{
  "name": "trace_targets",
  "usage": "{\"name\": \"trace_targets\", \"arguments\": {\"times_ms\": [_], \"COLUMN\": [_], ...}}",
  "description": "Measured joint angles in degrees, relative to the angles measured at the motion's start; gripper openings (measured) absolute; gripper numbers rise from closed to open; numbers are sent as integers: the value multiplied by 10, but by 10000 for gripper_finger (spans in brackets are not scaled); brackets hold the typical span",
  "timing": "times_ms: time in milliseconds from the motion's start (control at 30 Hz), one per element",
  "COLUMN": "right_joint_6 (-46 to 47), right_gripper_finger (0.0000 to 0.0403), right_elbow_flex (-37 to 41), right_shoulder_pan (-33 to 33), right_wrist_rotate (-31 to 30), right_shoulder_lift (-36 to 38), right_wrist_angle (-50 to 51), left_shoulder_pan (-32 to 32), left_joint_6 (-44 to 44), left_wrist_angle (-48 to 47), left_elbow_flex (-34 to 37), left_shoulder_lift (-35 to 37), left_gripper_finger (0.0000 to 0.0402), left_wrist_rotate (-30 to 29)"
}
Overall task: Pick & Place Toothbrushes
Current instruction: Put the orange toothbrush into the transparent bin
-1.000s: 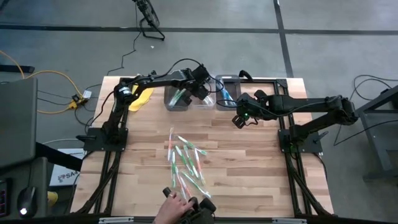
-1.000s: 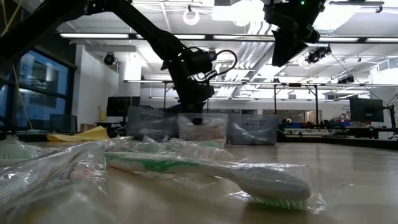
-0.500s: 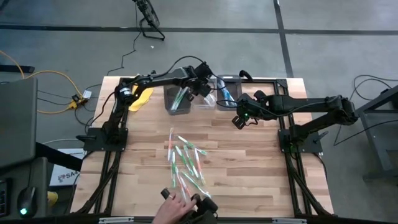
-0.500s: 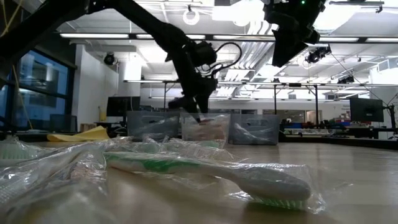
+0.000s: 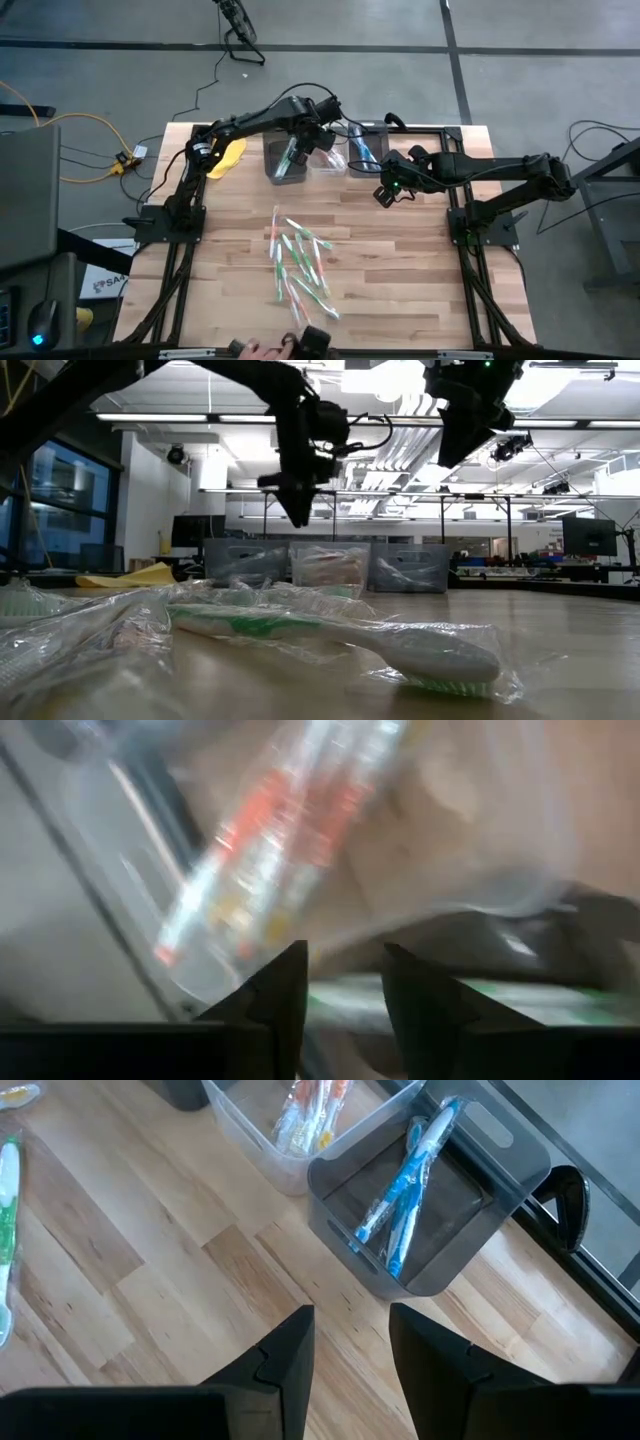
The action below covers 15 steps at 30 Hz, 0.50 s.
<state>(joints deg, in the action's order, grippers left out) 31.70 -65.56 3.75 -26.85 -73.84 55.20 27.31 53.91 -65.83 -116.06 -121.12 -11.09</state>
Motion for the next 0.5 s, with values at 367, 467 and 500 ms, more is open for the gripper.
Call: {"name": "trace_targets", "arguments": {"times_ms": [367, 467, 500], "right_joint_6": [0, -4, -4], "right_gripper_finger": [125, 125, 125], "right_elbow_flex": [0, 0, 0], "right_shoulder_pan": [0, 0, 0], "right_wrist_rotate": [4, 4, 4], "right_shoulder_lift": [0, 0, 0], "right_wrist_angle": [15, 16, 16], "left_shoulder_pan": [-48, -74, -83], "left_joint_6": [-172, -195, -201], "left_wrist_angle": [-210, -217, -213], "left_elbow_flex": [-7, 34, 51], "left_shoulder_lift": [60, 100, 116], "left_gripper_finger": [36, 22, 18], "left_wrist_rotate": [35, 41, 41]}}
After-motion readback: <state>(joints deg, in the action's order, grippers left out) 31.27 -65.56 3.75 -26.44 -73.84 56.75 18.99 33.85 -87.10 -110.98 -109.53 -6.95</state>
